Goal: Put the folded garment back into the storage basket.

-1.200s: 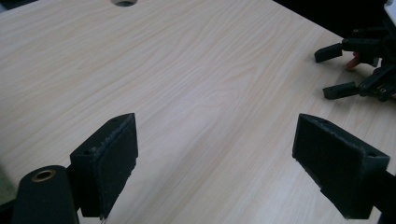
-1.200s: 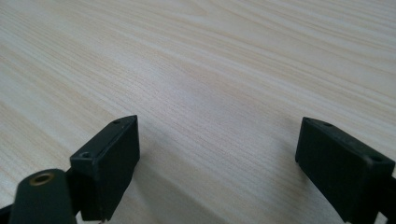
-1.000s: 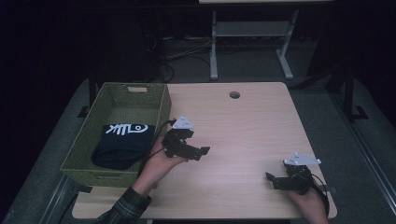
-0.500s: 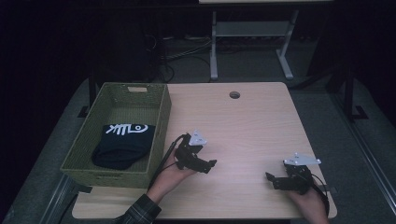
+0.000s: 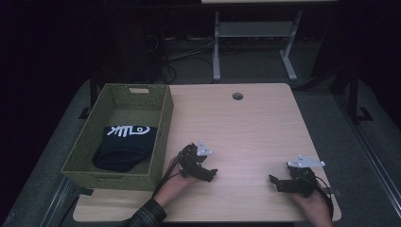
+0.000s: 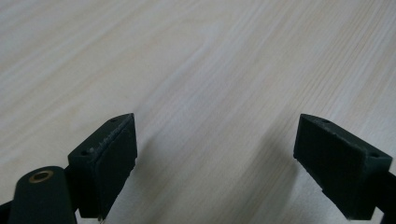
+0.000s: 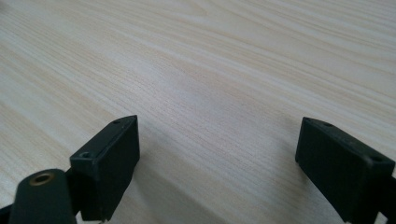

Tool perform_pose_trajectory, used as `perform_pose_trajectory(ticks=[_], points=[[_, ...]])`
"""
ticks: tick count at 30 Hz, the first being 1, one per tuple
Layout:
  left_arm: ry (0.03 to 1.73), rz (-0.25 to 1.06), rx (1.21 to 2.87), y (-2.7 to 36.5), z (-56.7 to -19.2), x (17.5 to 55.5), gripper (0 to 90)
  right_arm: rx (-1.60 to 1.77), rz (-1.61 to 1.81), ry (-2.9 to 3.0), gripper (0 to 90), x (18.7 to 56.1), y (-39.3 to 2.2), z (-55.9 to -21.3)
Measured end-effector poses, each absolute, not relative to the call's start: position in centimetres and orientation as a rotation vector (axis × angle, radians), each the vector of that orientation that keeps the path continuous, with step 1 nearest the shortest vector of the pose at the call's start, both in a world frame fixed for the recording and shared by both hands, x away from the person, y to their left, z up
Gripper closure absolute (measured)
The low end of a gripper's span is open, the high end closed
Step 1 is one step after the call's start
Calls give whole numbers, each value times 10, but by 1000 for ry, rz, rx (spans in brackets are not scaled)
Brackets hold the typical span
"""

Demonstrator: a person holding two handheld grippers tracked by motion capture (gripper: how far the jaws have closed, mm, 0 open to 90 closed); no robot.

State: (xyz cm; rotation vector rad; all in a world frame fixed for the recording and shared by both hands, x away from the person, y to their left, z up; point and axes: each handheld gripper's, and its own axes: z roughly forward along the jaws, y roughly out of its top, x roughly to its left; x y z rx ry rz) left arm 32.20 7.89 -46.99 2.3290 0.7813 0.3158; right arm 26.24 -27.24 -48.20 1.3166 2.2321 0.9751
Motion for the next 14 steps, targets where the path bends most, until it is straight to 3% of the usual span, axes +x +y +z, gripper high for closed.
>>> perform_pose_trajectory(ticks=[14], points=[[737,316,2250,87,-478,317,129,1312,977,2234,134,262,-272,-482]])
